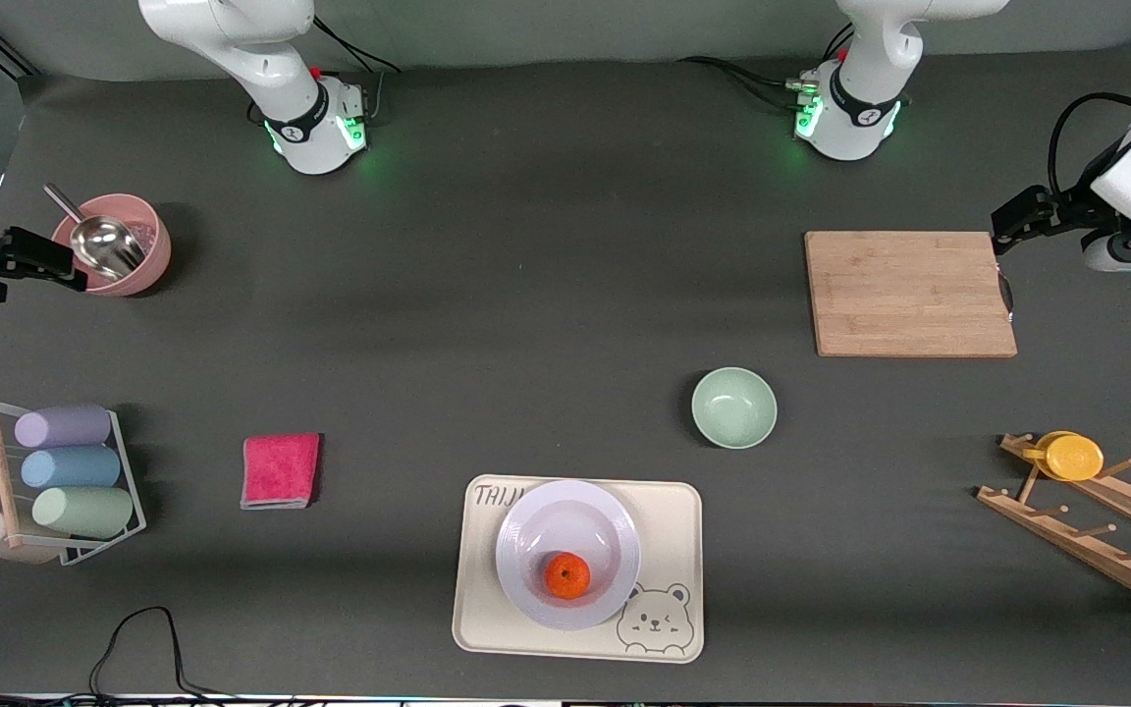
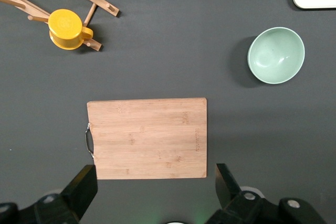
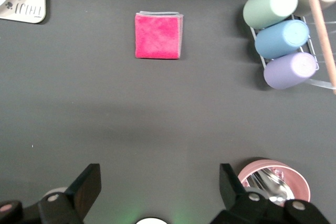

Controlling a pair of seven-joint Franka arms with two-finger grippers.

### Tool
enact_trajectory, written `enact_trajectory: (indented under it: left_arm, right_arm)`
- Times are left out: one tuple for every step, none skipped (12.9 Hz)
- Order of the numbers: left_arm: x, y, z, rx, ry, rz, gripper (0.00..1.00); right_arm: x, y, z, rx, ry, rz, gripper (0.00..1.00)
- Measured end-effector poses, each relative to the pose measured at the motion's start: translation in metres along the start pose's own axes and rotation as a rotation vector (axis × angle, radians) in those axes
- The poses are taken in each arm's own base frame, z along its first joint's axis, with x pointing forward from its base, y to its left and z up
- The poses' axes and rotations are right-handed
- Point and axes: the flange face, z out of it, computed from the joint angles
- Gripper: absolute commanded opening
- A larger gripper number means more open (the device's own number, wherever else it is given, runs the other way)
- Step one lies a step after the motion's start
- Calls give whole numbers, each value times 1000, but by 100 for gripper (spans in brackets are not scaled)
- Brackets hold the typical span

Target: Place orange and plate with both arms

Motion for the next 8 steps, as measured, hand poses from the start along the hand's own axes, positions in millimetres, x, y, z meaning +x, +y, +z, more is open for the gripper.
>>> enact_trajectory:
  left_arm:
    - [0,0,0,0,0,-1,100]
    - [0,-1,0,0,0,-1,100]
    - [0,-1,0,0,0,-1,100]
    - [0,-1,0,0,0,-1,100]
    - [0,-1,0,0,0,-1,100]
    - [0,-1,0,0,0,-1,100]
    - [0,-1,0,0,0,-1,100]
    - [0,-1,0,0,0,-1,100]
  right_arm:
    - [-1,5,-1,1,1,7,100]
    - [-2,8,0,1,1,11,100]
    - [-3,9,1,2,0,12,100]
    - [-5,7,1,3,-1,12,100]
    - [-6,4,1,6,-2,26,100]
    - [-8,1,1,7,-4,54,100]
    - [-10,-1,1,7,-5,74,100]
    - [-12,-2,0,8,-4,84,100]
